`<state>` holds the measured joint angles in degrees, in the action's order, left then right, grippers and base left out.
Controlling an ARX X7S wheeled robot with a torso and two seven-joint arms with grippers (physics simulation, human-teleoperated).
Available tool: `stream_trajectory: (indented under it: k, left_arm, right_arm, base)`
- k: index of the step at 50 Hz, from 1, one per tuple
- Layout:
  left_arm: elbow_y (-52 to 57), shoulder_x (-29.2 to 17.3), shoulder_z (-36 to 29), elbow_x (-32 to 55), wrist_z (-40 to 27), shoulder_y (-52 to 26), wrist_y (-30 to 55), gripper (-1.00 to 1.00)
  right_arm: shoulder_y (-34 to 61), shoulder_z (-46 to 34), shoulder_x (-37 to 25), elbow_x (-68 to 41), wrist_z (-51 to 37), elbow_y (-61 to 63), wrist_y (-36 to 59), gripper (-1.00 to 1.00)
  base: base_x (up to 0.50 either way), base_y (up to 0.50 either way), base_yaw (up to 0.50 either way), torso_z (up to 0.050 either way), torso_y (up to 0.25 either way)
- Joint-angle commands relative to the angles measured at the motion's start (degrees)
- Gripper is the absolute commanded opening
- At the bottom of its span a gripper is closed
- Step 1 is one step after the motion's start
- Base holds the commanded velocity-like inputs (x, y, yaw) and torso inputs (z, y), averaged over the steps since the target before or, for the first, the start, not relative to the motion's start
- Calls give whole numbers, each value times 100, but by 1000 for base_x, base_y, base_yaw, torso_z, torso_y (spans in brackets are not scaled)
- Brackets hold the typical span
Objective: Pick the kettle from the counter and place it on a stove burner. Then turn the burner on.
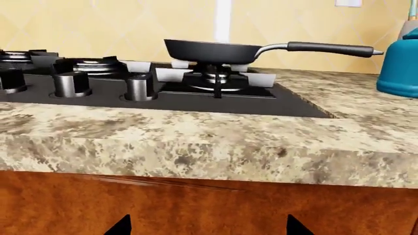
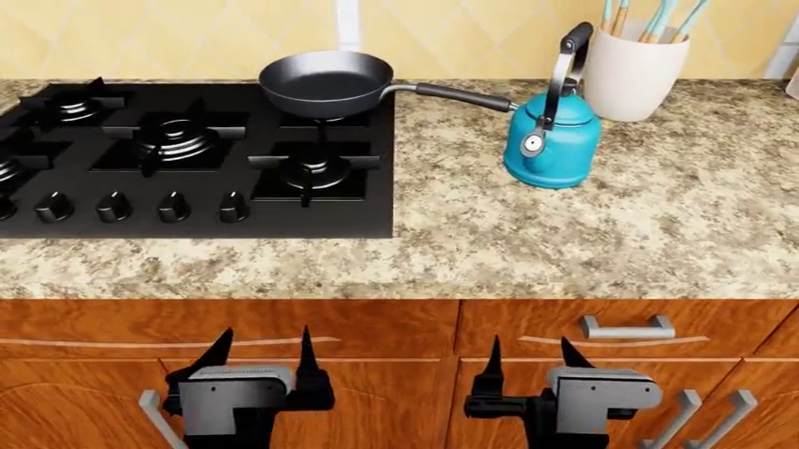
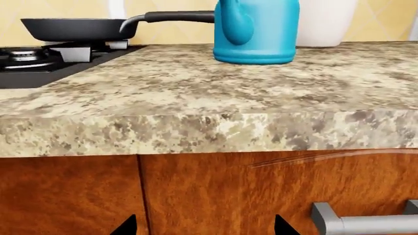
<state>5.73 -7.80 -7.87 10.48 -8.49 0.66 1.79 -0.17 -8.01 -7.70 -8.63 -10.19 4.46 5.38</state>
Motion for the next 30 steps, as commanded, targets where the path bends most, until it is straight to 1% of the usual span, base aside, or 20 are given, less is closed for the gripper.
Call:
stream_trajectory:
  k: [1, 4, 5, 6, 8, 9, 10, 11, 12, 13, 14, 15, 16, 17, 19, 20, 22, 25, 28, 30]
  left_arm:
    - [1993, -384, 35, 547, -159, 355, 1140, 100]
    - [3016, -560, 89, 827, -345, 466, 1844, 100]
    - [3214, -592, 103, 895, -336, 477, 1880, 100]
    - [3708, -702, 144, 1066, -418, 450, 2240, 100]
    - [4222, -890, 174, 1091, -608, 283, 2808, 100]
    - [4525, -965, 275, 1251, -740, 146, 3218, 100]
    - [4666, -1014, 296, 1304, -789, 78, 3392, 100]
    - [4983, -1089, 415, 1544, -908, -77, 3833, 100]
    - [5121, -1147, 450, 1639, -984, -173, 4024, 100]
    - [5386, -1293, 516, 1785, -1111, -389, 4386, 100]
    - [5425, -1703, 551, 2483, -1651, -647, 4449, 100]
    - [5424, -2127, 373, 2890, -2138, -814, 4317, 100]
    - [5425, -2699, 187, 3579, -2775, -1113, 4146, 100]
    - [5425, -3374, -219, 4187, -3431, -1530, 3944, 100]
    - [5425, -4089, -732, 4917, -4157, -2097, 3527, 100]
    - [5424, -4310, -952, 5063, -4367, -2309, 3387, 100]
    - [5420, -4624, -1134, 5394, -4615, -2634, 3202, 100]
    - [5420, -4924, -1254, 5482, -4738, -2829, 3031, 100]
    - [5411, -5183, -1382, 5579, -4870, -2971, 2805, 100]
    - [5390, -5229, -1429, 5534, -4883, -2927, 2733, 100]
  right_arm:
    - [-465, -84, -360, -262, -206, 2024, 1336, 100]
    - [-653, -32, -567, -411, -301, 3055, 2050, 100]
    - [-682, -32, -622, -395, -335, 3259, 2171, 100]
    - [-730, 83, -699, -635, -339, 3729, 2563, 100]
    - [-736, 226, -833, -777, -439, 4318, 3072, 100]
    - [-678, 460, -878, -1056, -499, 4740, 3505, 100]
    - [-632, 544, -909, -1137, -545, 4916, 3686, 100]
    - [-510, 814, -958, -1481, -607, 5328, 4174, 100]
    - [-431, 908, -998, -1602, -659, 5481, 4366, 100]
    - [-249, 919, -1468, -2223, -1207, 5551, 4398, 100]
    - [28, 914, -2108, -3082, -2053, 5552, 4306, 100]
    - [192, 800, -2534, -3801, -2602, 5551, 4143, 100]
    - [501, 744, -3040, -4542, -3224, 5551, 4011, 100]
    - [889, 519, -3611, -5117, -3807, 5551, 3822, 100]
    - [1488, 226, -4250, -5898, -4496, 5549, 3597, 100]
    - [1724, 53, -4447, -6058, -4709, 5549, 3550, 100]
    - [2192, -18, -4668, -6659, -5025, 5520, 3596, 100]
    - [2665, 96, -4922, -7295, -5356, 5420, 3598, 100]
    - [2894, 71, -5002, -7493, -5537, 5440, 3651, 100]
    - [2951, 40, -4984, -7534, -5571, 5467, 3655, 100]
  base:
    - [0, 0, 0, 0, 0]
    - [0, 0, 0, 0, 0]
    - [0, 0, 0, 0, 0]
    - [0, 0, 0, 0, 0]
    - [0, 0, 0, 0, 0]
    - [0, 0, 0, 0, 0]
    - [0, 0, 0, 0, 0]
    - [0, 0, 0, 0, 0]
    - [0, 0, 0, 0, 0]
    - [0, 0, 0, 0, 0]
    - [0, 0, 0, 0, 0]
    - [0, 0, 0, 0, 0]
    - [0, 0, 0, 0, 0]
    - [0, 0, 0, 0, 0]
    - [0, 0, 0, 0, 0]
    - [0, 0, 0, 0, 0]
    - [0, 0, 0, 0, 0]
    - [0, 0, 0, 0, 0]
    - [0, 0, 0, 0, 0]
    - [0, 0, 0, 0, 0]
